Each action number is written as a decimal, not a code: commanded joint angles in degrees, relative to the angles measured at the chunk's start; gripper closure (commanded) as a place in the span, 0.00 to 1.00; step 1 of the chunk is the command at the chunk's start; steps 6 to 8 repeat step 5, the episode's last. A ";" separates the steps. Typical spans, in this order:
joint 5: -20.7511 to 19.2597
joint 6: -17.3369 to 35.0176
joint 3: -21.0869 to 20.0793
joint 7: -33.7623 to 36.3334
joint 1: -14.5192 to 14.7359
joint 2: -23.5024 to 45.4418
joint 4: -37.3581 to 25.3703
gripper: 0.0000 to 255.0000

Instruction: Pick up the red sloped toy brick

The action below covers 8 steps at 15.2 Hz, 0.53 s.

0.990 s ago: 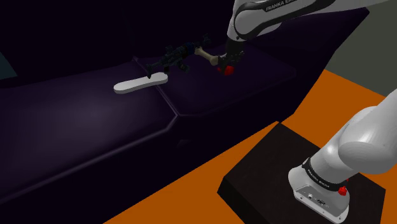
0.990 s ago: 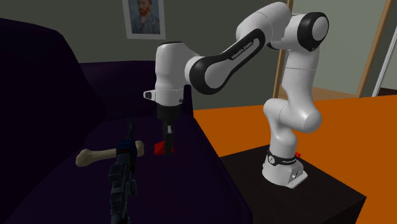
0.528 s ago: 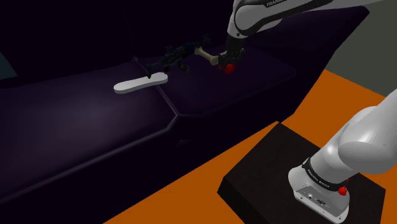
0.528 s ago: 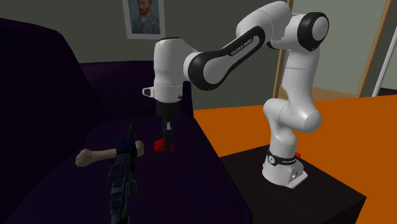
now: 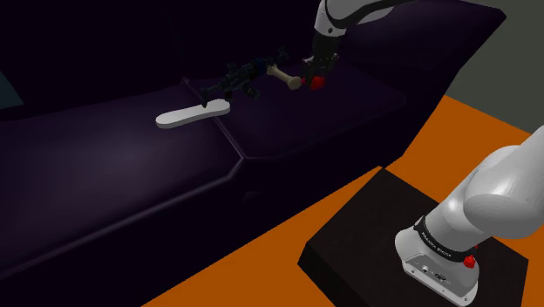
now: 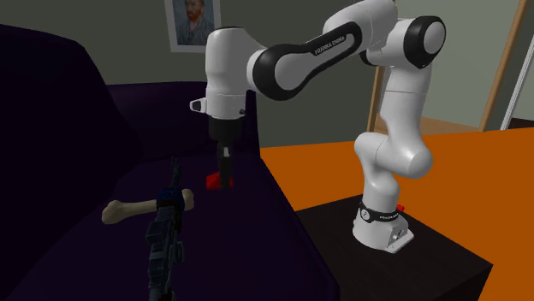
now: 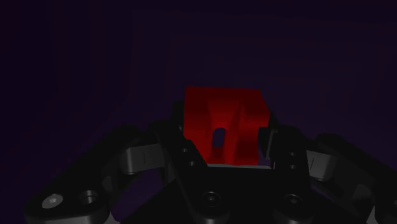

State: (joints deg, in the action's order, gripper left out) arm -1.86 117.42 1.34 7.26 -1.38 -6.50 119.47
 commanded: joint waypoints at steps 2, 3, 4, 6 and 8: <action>0.03 -2.34 0.01 -0.10 -0.01 -0.35 -1.97 1.00; 0.04 -3.10 0.01 -0.12 0.00 -0.48 -2.60 1.00; 0.04 -3.21 0.01 -0.12 0.00 -0.50 -2.69 1.00; 0.04 -3.21 0.01 -0.12 0.00 -0.50 -2.69 1.00; 0.04 -3.21 0.01 -0.12 0.00 -0.50 -2.69 1.00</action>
